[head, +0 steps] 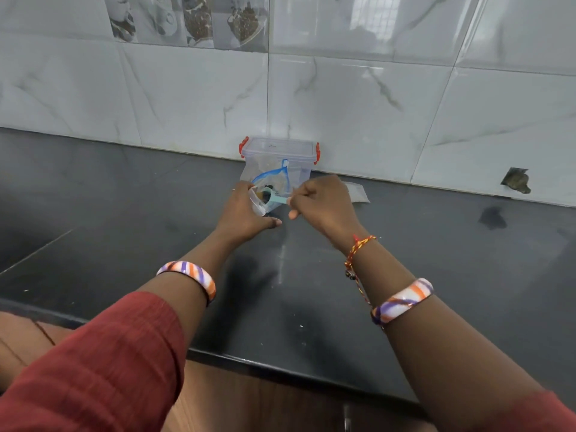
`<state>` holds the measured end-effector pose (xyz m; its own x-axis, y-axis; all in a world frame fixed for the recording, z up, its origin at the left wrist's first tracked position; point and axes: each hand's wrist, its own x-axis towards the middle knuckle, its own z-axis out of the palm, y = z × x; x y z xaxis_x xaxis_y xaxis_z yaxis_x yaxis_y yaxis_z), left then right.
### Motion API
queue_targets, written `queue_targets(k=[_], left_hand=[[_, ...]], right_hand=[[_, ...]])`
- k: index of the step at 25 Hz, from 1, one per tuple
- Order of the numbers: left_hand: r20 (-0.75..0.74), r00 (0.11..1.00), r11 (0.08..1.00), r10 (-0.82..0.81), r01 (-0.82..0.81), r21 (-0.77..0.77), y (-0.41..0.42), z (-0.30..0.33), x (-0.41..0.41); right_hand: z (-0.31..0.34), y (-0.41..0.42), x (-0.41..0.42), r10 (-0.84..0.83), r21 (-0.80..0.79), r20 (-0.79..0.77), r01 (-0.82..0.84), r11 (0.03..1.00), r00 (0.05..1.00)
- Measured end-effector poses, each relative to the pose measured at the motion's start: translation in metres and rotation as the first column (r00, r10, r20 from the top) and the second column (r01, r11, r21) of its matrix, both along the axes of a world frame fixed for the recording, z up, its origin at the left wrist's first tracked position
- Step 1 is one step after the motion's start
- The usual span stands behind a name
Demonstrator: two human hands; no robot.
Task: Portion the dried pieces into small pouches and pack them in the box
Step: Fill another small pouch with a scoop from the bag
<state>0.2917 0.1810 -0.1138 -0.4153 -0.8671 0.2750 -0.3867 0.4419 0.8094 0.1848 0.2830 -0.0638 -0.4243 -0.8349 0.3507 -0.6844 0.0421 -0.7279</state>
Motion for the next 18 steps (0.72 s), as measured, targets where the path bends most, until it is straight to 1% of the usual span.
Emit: queue_targets(k=[1,2,3,4,5,6,7,9,10,12,14,15,16,17,18], left_hand=[[-0.042,0.999,0.999,-0.017,0.018,0.027,0.003,0.002,-0.003],[-0.077,0.997,0.999,-0.021,0.025,0.048,0.002,0.0,-0.007],[-0.109,0.994,0.996,-0.02,0.029,0.079,0.0,-0.002,-0.011],[-0.143,0.99,0.993,-0.019,0.035,0.11,-0.003,-0.005,-0.014],[-0.19,0.982,0.989,-0.019,0.047,0.139,-0.002,-0.004,-0.016],[-0.242,0.97,0.985,-0.02,0.061,0.164,0.003,0.0,-0.017],[-0.288,0.958,0.978,-0.018,0.076,0.193,0.008,0.005,-0.017],[-0.362,0.931,0.965,-0.036,0.127,0.231,0.013,0.009,-0.018],[-0.383,0.922,0.961,-0.05,0.149,0.234,0.014,0.009,-0.019],[-0.386,0.92,0.958,-0.067,0.167,0.231,0.012,0.009,-0.02],[-0.365,0.927,0.953,-0.087,0.184,0.239,0.012,0.011,-0.02],[-0.372,0.924,0.949,-0.092,0.194,0.247,0.014,0.014,-0.019],[-0.399,0.913,0.944,-0.089,0.205,0.258,0.015,0.016,-0.018],[-0.434,0.898,0.939,-0.068,0.205,0.277,0.015,0.019,-0.018],[-0.459,0.888,0.937,-0.033,0.187,0.295,0.013,0.02,-0.018]], right_hand=[[0.001,0.002,0.003,-0.003,-0.004,-0.179,0.003,1.0,0.984],[0.004,0.006,0.007,-0.007,0.005,-0.348,0.009,1.0,0.938],[0.007,0.01,0.011,-0.009,0.017,-0.5,0.02,1.0,0.866],[0.011,0.015,0.014,-0.006,0.029,-0.637,0.032,0.999,0.771],[0.012,0.019,0.015,0.001,0.04,-0.738,0.042,0.998,0.674],[0.014,0.022,0.016,0.016,0.058,-0.805,0.052,0.997,0.592],[0.014,0.025,0.017,0.031,0.072,-0.843,0.055,0.996,0.536],[0.013,0.027,0.018,0.011,0.045,-0.887,0.062,0.997,0.461],[0.014,0.029,0.018,-0.032,0.002,-0.89,0.075,0.997,0.455],[0.011,0.027,0.017,-0.131,-0.121,-0.865,0.053,0.991,0.485],[0.008,0.024,0.012,-0.122,-0.152,-0.797,-0.001,0.988,0.591],[0.006,0.022,0.009,-0.13,-0.185,-0.725,-0.01,0.983,0.676],[0.007,0.021,0.006,-0.158,-0.237,-0.613,0.011,0.972,0.774],[0.007,0.02,0.003,-0.173,-0.274,-0.468,0.044,0.961,0.867],[0.008,0.018,-0.001,-0.189,-0.301,-0.312,0.091,0.949,0.931]])
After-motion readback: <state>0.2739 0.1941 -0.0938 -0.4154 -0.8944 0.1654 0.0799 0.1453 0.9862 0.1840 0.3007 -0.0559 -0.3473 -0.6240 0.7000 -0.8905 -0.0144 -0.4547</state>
